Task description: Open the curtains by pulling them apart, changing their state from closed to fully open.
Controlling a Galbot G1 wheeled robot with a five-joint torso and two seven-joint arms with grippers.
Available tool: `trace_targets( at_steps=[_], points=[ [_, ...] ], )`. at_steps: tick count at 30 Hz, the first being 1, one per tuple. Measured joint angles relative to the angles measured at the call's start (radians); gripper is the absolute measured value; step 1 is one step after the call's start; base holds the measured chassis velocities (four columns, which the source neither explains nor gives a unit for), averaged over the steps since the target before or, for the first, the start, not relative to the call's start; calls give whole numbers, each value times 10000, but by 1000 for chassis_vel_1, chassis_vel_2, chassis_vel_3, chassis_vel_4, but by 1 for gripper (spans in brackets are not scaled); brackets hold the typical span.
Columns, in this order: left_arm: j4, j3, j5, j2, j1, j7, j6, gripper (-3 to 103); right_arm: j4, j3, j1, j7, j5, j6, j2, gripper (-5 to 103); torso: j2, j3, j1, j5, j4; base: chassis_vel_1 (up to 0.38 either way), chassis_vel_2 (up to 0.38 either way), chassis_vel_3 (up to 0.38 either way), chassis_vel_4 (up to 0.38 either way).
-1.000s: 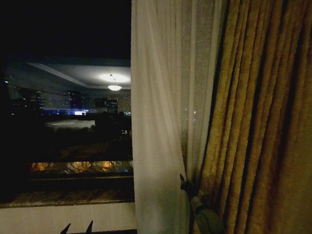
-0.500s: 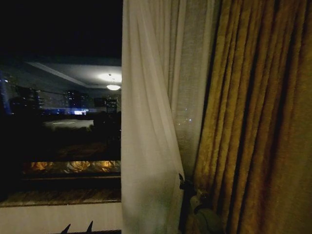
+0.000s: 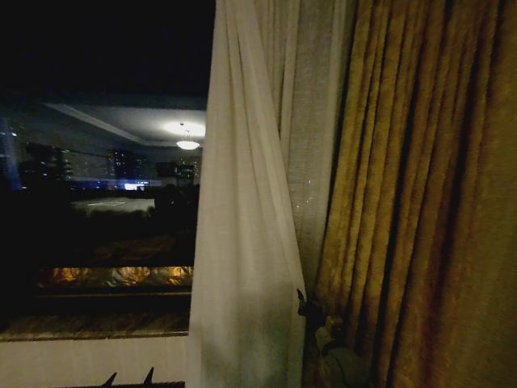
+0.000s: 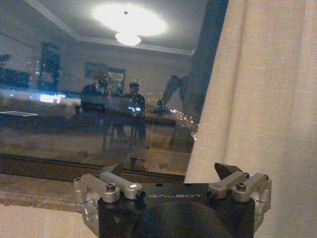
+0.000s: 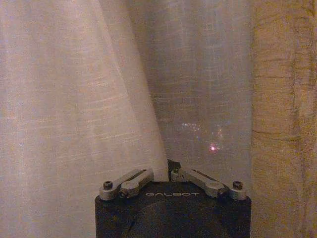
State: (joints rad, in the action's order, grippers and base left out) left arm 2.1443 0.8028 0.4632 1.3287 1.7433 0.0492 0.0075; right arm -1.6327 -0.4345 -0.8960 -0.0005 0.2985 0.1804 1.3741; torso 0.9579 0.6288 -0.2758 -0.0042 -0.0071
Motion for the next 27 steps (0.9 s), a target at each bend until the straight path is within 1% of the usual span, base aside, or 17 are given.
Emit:
trace_targets(
  at_steps=[11, 16, 21, 23, 27],
  points=[
    [-97, 24, 23, -84, -15, 14, -53, 100, 17, 118, -1, 143, -43, -36, -1, 0, -4, 3, -7, -1, 2, -124, 110, 120, -110],
    [-152, 24, 28, -108, -11, 20, -93, 100, -15, 149, -10, 137, -117, -35, 0, 0, -4, 3, -9, -5, 2, -87, 35, 83, -19],
    [-170, 58, 94, -154, 32, 36, -124, 100, -76, 179, -63, 133, -231, -8, 0, 0, 0, -2, 3, -1, 1, -72, -78, 56, 79],
    [-200, 93, 127, -165, 42, 192, -150, 100, -127, 183, -88, 125, -261, 9, 0, 0, 1, -2, 4, -1, 1, -111, -163, 94, 154],
    [-218, 96, 127, -167, 61, 262, -193, 100, -175, 184, -93, 122, -274, 15, 0, 0, 1, -2, 3, -3, 3, -150, -185, 177, 174]
  ],
)
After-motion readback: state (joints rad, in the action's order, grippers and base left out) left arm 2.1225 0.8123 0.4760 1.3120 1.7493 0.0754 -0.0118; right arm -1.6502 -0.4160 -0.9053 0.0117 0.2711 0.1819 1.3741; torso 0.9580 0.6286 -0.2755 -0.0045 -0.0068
